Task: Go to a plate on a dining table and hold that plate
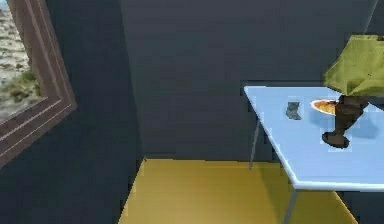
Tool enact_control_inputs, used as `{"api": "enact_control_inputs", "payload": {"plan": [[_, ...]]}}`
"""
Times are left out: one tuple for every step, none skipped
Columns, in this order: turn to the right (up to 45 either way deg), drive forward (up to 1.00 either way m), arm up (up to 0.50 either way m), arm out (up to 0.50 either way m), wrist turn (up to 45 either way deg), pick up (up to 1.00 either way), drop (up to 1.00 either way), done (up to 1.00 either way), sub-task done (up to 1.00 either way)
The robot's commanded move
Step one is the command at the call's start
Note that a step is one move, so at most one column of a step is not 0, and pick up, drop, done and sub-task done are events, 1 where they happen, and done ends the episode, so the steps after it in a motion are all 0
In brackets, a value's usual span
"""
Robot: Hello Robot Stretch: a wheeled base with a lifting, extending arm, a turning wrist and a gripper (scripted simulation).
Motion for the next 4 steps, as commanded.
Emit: {"api": "enact_control_inputs", "payload": {"plan": [[3.0,0.0,0.0,0.0,0.0,0.0,0.0,0.0,0.0],[0.0,0.05,0.0,0.0,0.0,0.0,0.0,0.0,0.0],[0.0,1.0,0.0,0.0,0.0,0.0,0.0,0.0,0.0],[-15.0,0.0,0.0,0.0,0.0,0.0,0.0,0.0,0.0]]}}
